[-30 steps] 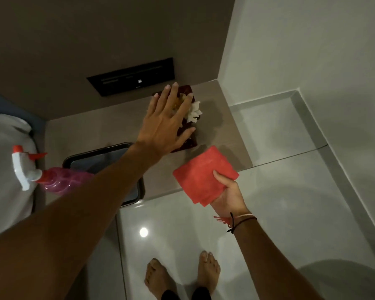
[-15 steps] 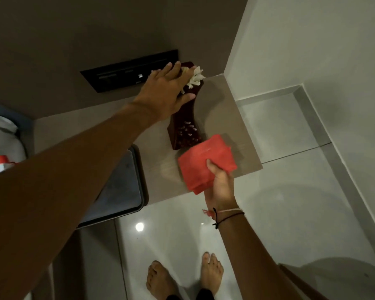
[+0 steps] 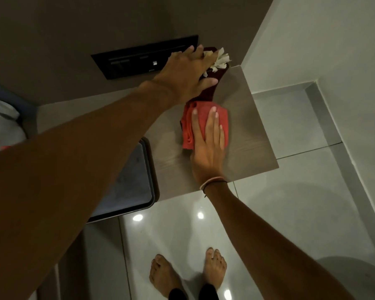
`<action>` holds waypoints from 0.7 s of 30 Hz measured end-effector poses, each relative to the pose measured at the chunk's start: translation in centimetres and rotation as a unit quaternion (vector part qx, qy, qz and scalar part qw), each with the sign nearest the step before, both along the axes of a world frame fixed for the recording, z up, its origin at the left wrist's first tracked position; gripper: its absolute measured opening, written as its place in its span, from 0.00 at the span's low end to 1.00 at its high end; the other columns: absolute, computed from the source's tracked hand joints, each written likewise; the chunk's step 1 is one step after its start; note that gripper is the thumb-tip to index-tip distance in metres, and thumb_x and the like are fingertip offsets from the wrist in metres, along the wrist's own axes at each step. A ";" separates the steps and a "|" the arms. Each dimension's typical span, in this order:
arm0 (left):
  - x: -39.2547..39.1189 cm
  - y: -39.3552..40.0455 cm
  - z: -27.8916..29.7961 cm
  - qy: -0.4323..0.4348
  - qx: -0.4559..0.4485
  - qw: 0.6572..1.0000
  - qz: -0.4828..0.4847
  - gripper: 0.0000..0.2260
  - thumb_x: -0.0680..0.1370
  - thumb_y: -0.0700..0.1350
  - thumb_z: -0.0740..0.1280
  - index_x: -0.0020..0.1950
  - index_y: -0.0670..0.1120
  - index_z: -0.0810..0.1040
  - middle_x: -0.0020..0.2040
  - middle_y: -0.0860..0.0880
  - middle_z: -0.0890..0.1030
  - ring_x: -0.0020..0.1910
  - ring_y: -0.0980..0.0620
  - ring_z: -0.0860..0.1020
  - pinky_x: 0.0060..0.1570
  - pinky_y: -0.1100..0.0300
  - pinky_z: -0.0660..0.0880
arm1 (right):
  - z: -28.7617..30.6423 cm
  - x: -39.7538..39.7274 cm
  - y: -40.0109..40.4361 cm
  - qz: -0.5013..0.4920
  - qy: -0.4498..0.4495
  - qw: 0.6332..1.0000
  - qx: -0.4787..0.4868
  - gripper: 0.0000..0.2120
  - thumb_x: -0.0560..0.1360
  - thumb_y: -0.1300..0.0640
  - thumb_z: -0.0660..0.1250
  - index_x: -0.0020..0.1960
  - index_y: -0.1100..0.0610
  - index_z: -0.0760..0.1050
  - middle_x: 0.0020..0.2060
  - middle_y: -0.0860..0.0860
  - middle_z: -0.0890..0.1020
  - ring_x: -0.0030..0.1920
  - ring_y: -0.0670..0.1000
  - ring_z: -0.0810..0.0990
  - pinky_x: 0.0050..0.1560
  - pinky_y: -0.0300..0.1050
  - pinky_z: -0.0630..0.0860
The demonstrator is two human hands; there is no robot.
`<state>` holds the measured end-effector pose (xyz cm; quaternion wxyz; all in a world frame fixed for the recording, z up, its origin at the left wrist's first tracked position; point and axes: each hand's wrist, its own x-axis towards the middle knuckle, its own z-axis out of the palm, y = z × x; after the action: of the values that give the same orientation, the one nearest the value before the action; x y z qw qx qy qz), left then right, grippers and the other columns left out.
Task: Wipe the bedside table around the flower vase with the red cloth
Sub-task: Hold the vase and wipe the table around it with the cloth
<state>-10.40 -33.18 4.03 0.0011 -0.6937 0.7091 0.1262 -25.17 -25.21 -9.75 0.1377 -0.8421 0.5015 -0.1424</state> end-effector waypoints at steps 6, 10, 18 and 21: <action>0.1 -0.2 0.3 -0.008 0.008 1.000 -0.005 0.31 0.84 0.56 0.57 0.83 0.45 0.53 0.82 0.38 0.58 0.82 0.38 0.56 0.80 0.39 0.58 | -2.8 -3.6 1.8 0.049 0.113 0.990 -0.073 0.22 0.86 0.51 0.46 0.79 0.50 0.61 0.77 0.61 0.65 0.78 0.61 0.63 0.72 0.63 0.69; -0.4 0.3 0.1 -0.018 0.002 1.000 -0.016 0.30 0.84 0.56 0.57 0.83 0.45 0.54 0.82 0.38 0.57 0.82 0.38 0.56 0.80 0.39 0.57 | -2.7 -6.4 3.4 0.092 0.077 0.993 0.003 0.26 0.80 0.57 0.54 0.78 0.50 0.63 0.78 0.58 0.64 0.78 0.60 0.62 0.74 0.62 0.67; -0.4 0.1 -0.1 -0.031 0.001 0.999 -0.010 0.31 0.84 0.57 0.57 0.83 0.44 0.53 0.82 0.38 0.58 0.82 0.37 0.56 0.80 0.39 0.57 | 1.7 -5.9 1.7 -0.174 -0.422 0.877 0.152 0.34 0.73 0.73 0.56 0.78 0.57 0.62 0.77 0.55 0.66 0.77 0.50 0.65 0.70 0.29 0.65; -0.6 0.2 0.1 -0.035 0.002 0.999 -0.010 0.31 0.84 0.56 0.57 0.83 0.44 0.54 0.82 0.37 0.57 0.82 0.36 0.56 0.79 0.39 0.58 | 1.9 -3.1 -0.1 -0.084 -0.190 0.978 0.016 0.32 0.76 0.63 0.56 0.79 0.51 0.59 0.80 0.61 0.57 0.79 0.62 0.57 0.76 0.45 0.62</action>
<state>-10.97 -33.02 4.09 0.0285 -0.6903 0.7156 0.1028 -28.23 -25.30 -7.82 0.2316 -0.7521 0.5373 -0.3033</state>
